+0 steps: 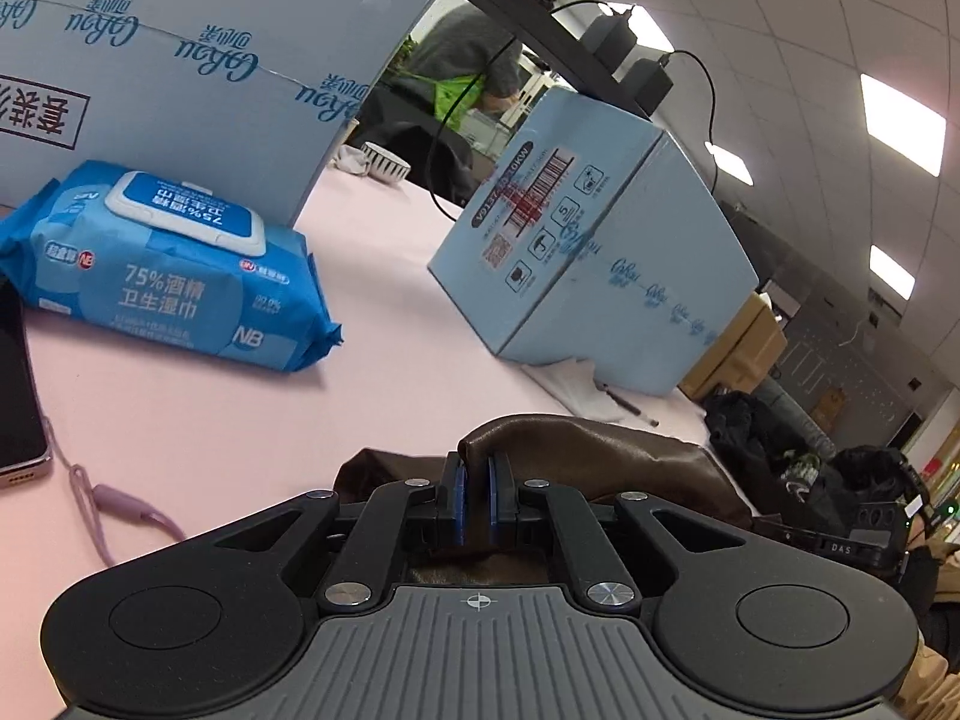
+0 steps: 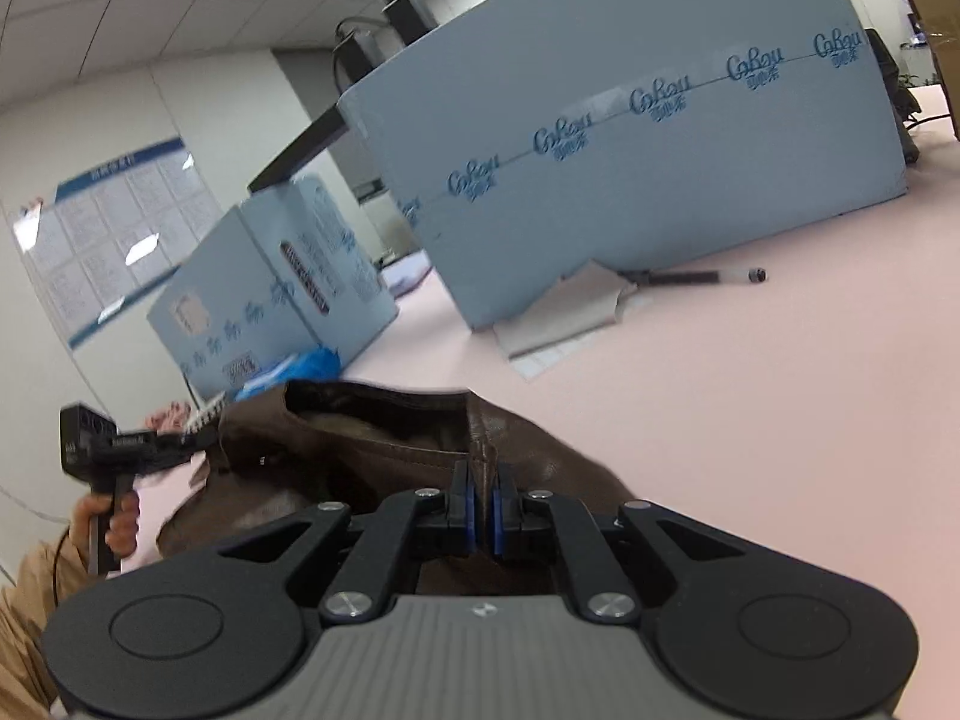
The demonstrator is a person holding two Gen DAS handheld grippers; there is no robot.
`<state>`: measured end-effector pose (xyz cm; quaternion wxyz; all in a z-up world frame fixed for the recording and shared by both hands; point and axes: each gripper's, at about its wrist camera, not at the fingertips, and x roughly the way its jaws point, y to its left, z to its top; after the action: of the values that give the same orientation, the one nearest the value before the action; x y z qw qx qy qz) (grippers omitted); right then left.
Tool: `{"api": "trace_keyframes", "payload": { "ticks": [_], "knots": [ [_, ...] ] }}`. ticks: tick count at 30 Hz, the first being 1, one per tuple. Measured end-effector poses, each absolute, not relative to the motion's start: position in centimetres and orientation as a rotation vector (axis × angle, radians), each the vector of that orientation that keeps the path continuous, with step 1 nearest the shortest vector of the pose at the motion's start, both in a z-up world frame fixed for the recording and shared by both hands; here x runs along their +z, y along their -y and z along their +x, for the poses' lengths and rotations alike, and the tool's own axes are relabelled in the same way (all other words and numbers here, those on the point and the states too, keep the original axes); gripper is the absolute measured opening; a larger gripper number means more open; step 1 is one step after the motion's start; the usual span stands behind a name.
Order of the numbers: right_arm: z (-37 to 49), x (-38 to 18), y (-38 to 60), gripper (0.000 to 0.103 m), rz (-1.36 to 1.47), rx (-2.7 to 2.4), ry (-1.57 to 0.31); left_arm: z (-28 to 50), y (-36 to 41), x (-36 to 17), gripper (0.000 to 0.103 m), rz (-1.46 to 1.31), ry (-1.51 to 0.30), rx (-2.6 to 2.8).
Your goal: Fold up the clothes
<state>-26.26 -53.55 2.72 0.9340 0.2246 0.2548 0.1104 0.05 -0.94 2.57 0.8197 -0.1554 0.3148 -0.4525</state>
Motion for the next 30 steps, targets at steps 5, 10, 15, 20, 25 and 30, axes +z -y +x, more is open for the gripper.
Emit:
{"api": "trace_keyframes", "payload": {
  "ticks": [5,10,15,20,25,30],
  "knots": [
    [-27.5,2.2,52.0,0.007,0.359,0.197,-0.593,-0.1,0.7,1.1,0.007,-0.275,-0.763,-0.934],
    [-28.2,2.7,51.0,0.007,0.278,0.191,-0.627,-1.7,-0.9,1.9,0.008,-0.191,-0.766,-0.896],
    [-28.3,2.2,50.9,0.007,0.284,0.189,-0.635,-1.6,-3.9,3.0,0.007,-0.262,-0.714,-0.777],
    [-28.3,2.3,50.4,0.007,0.247,0.187,-0.649,-4.0,0.6,8.3,0.017,-0.312,-0.515,-0.944],
    [-28.3,2.4,50.0,0.008,0.222,0.181,-0.648,-3.0,8.4,7.0,0.025,-0.153,-0.674,-0.93],
    [-29.2,3.0,50.2,0.019,0.223,0.165,-0.653,-1.9,9.1,2.9,0.024,-0.164,-0.849,-0.903]
  ]
}}
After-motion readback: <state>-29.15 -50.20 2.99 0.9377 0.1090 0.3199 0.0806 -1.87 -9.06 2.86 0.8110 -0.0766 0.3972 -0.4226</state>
